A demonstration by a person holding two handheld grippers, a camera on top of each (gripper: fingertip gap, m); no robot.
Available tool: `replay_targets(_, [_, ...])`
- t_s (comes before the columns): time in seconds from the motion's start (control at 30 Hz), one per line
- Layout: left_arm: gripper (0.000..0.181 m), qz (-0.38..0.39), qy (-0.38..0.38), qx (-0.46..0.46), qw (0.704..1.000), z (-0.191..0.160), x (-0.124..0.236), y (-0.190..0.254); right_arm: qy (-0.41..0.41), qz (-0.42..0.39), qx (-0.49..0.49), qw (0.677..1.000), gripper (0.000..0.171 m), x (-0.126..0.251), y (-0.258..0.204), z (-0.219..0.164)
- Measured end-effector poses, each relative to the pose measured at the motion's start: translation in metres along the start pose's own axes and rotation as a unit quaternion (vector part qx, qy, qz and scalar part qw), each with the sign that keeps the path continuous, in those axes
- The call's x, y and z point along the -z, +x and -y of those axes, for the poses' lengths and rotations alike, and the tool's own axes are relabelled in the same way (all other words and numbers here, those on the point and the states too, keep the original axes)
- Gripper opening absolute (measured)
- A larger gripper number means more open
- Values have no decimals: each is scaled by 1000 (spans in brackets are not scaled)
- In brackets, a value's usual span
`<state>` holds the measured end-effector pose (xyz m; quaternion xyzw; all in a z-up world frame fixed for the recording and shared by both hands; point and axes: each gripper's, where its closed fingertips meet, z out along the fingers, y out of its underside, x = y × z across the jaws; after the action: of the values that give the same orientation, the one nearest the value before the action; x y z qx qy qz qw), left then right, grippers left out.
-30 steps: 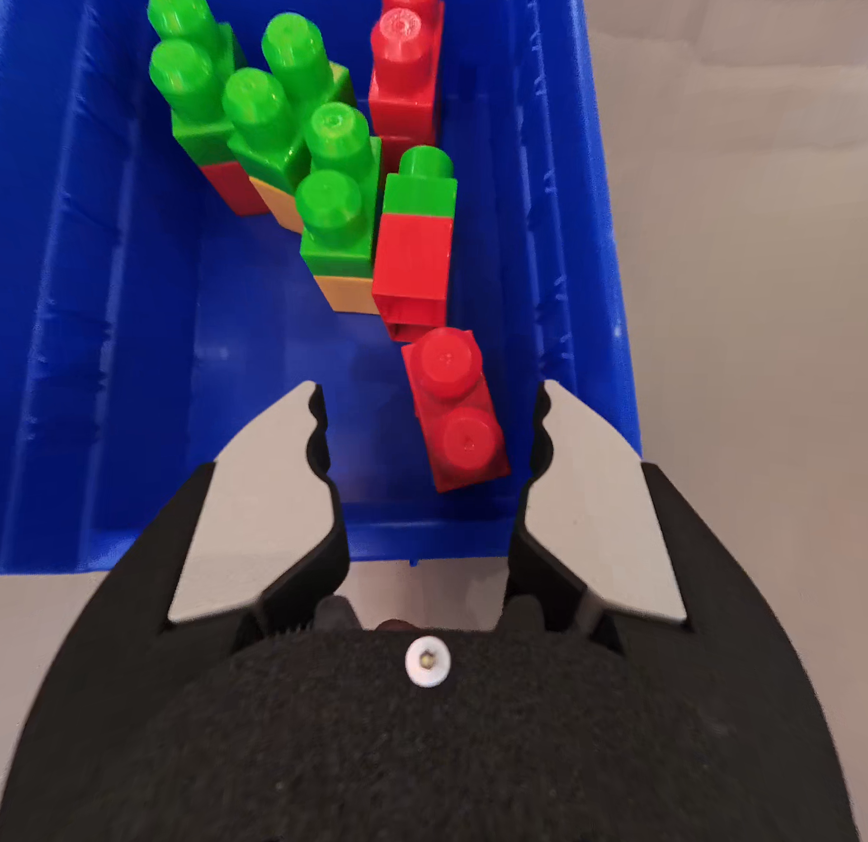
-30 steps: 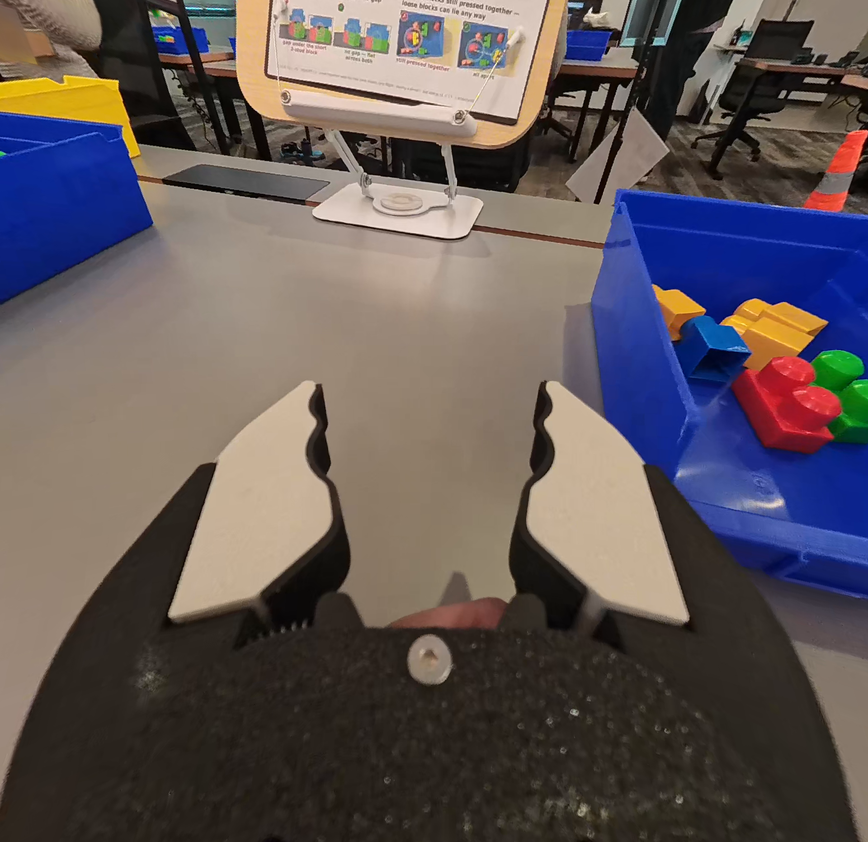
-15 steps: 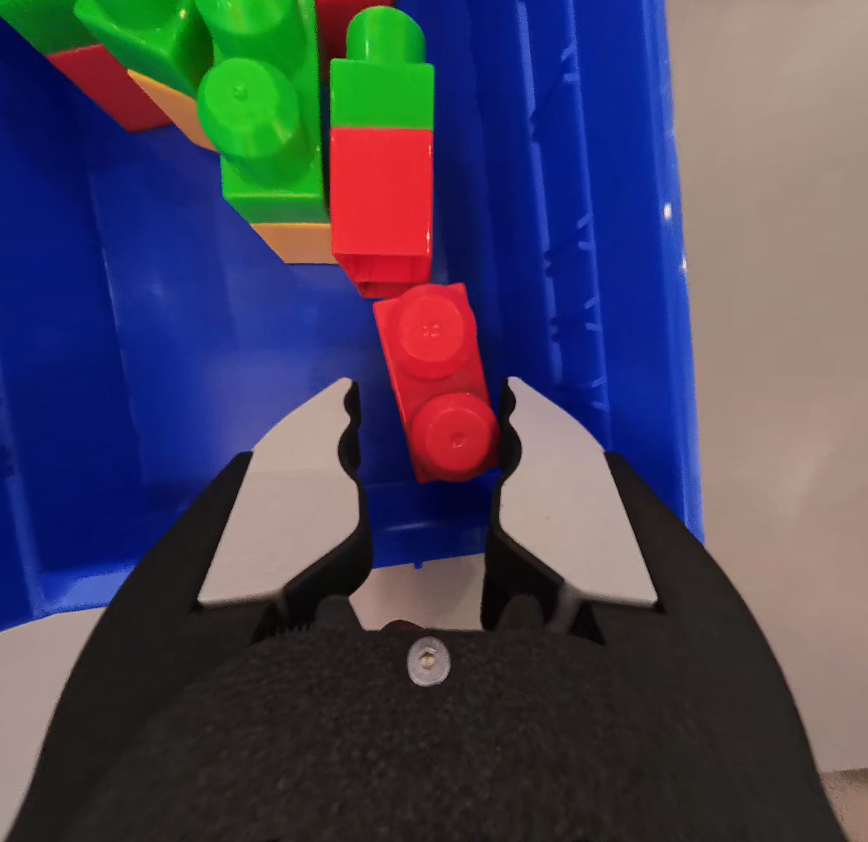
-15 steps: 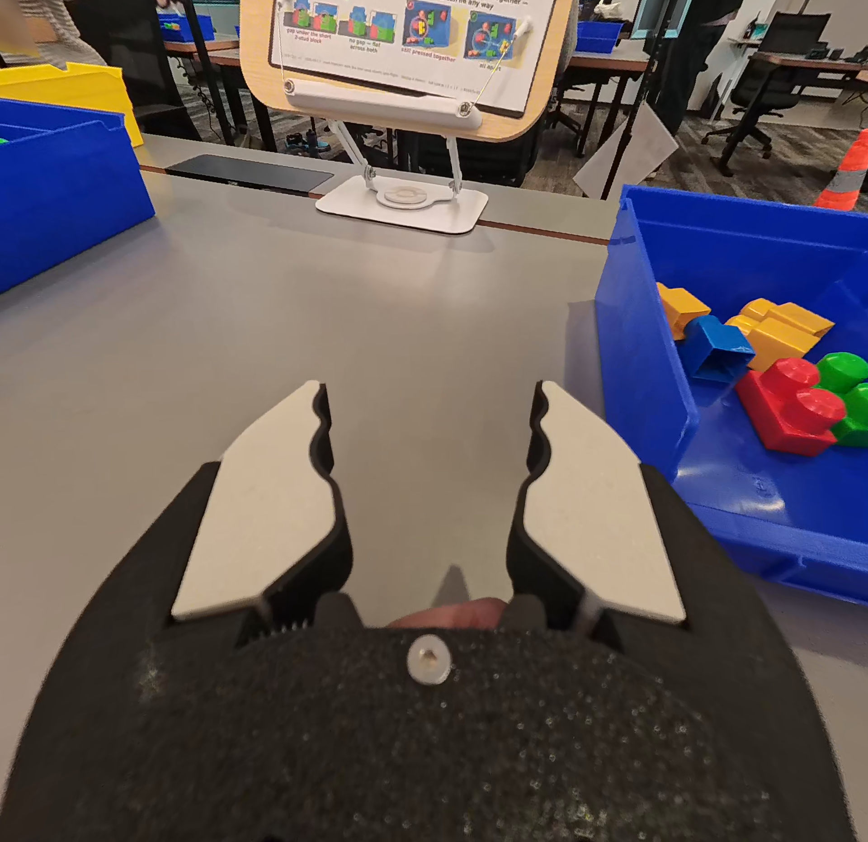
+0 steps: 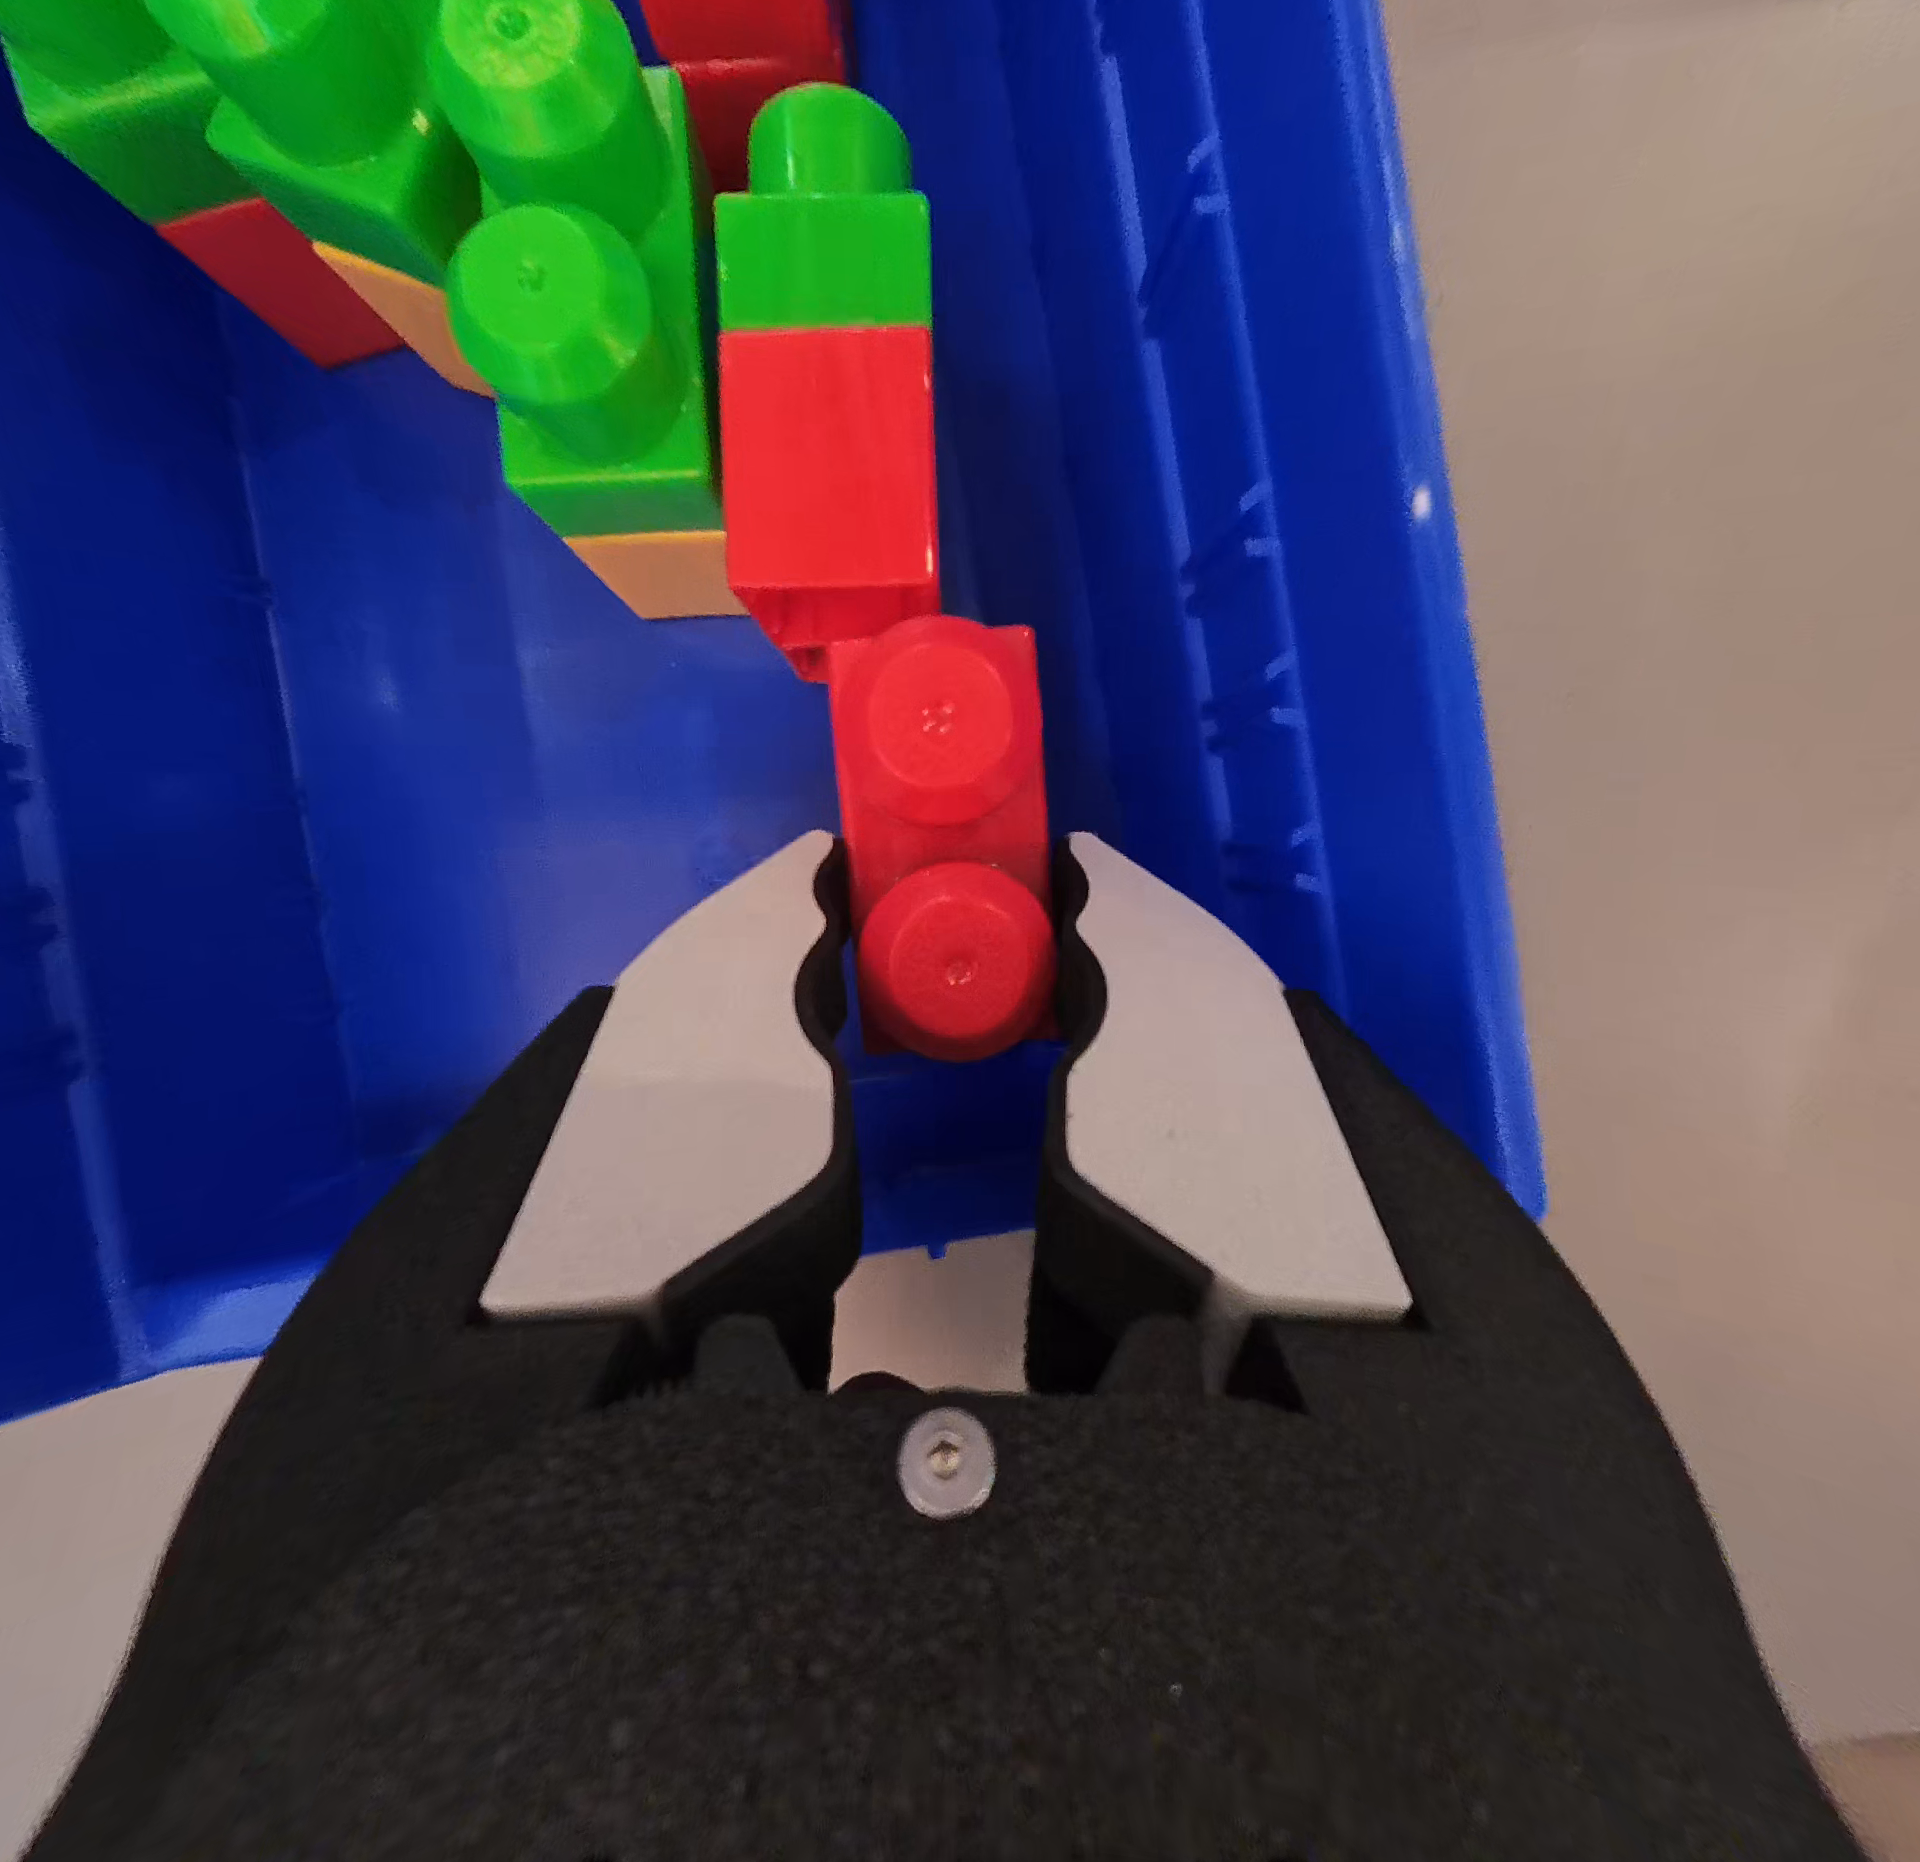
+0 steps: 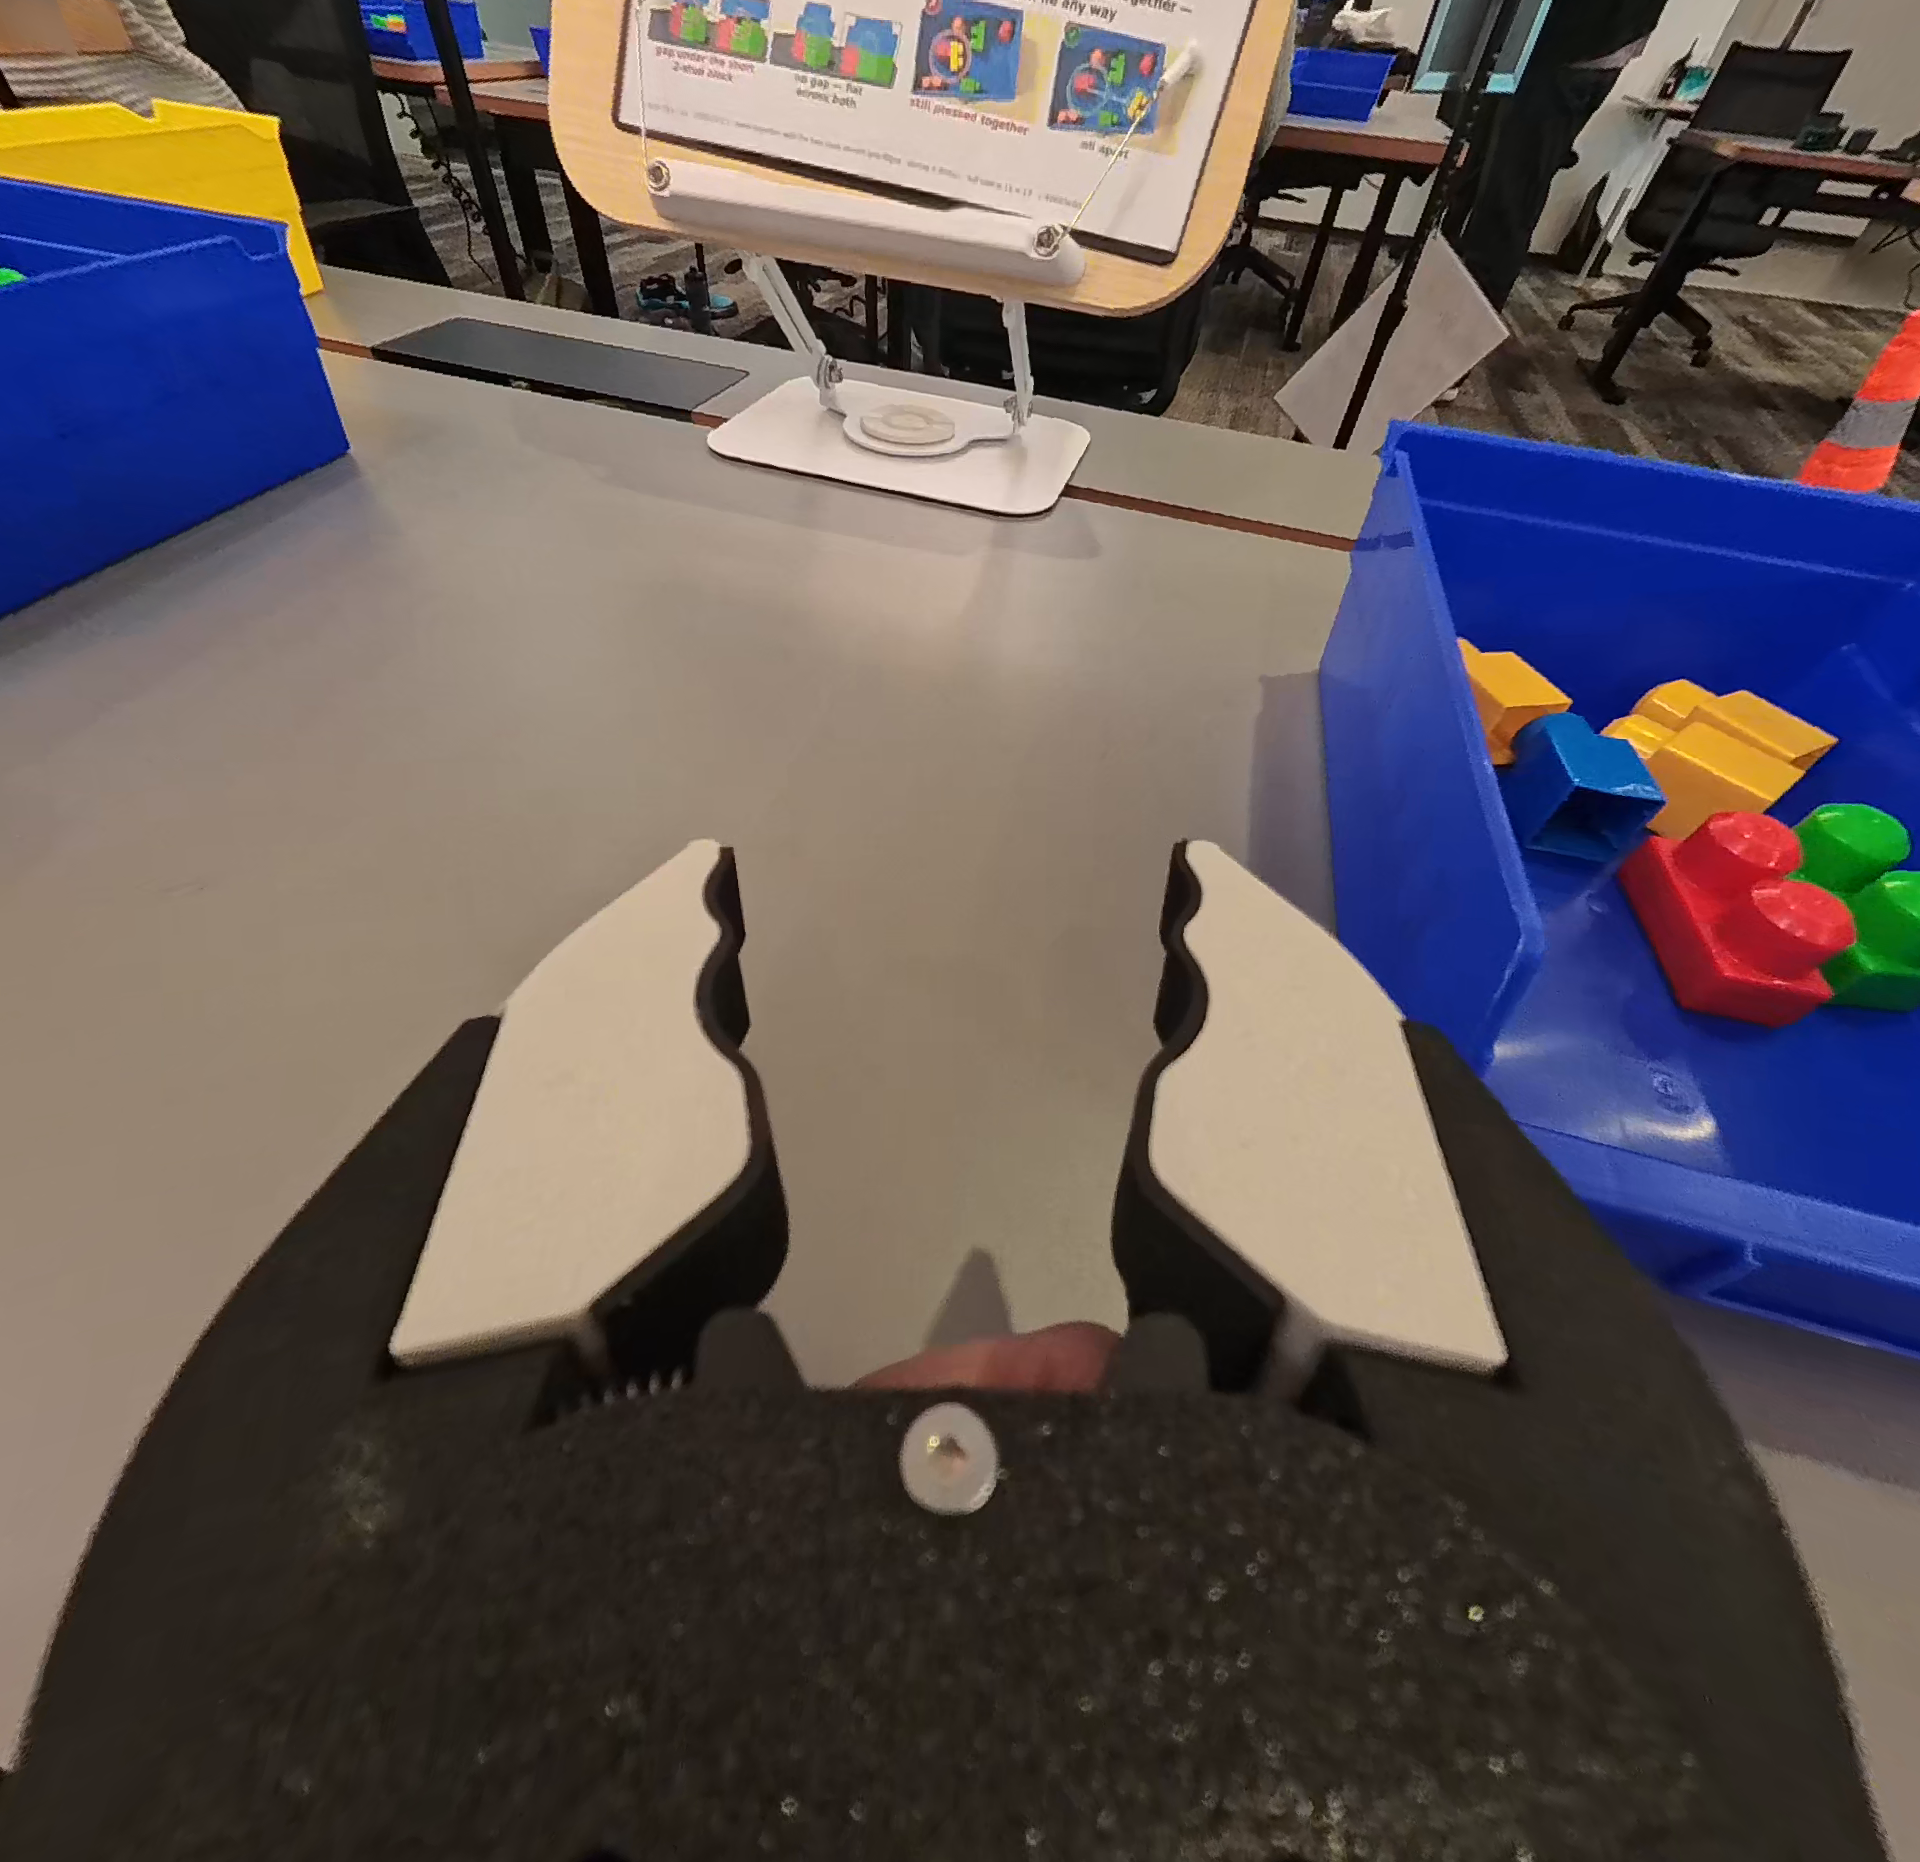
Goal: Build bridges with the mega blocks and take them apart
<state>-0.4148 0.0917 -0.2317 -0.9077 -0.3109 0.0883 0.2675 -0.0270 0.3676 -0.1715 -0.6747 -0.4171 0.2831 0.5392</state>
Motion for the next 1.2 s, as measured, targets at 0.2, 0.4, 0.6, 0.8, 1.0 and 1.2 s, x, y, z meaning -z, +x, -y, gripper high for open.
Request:
replay_targets(0.2, [37, -1, 73, -14, 997, 21, 34, -3, 6, 12, 8, 1000, 76, 0, -7, 4])
replay_targets(0.4, [36, 16, 182, -73, 981, 45, 91, 16, 30, 26, 29, 999, 74, 0, -19, 13])
replay_targets(0.6, [36, 6, 282, -94, 955, 41, 126, 68, 47, 30, 36, 998, 74, -2, -22, 18])
replay_targets(0.8, [36, 16, 339, -81, 937, 14, 126, 113, 55, 15, 42, 997, 74, -5, -15, 20])
replay_targets(1.0, [36, 17, 355, -40, 934, -16, 110, 132, 44, 14, 36, 998, 73, -3, -14, 15])
replay_targets(1.2, [36, 2, 334, -33, 942, -28, 96, 135, 42, 11, 30, 999, 73, 2, -13, 14])
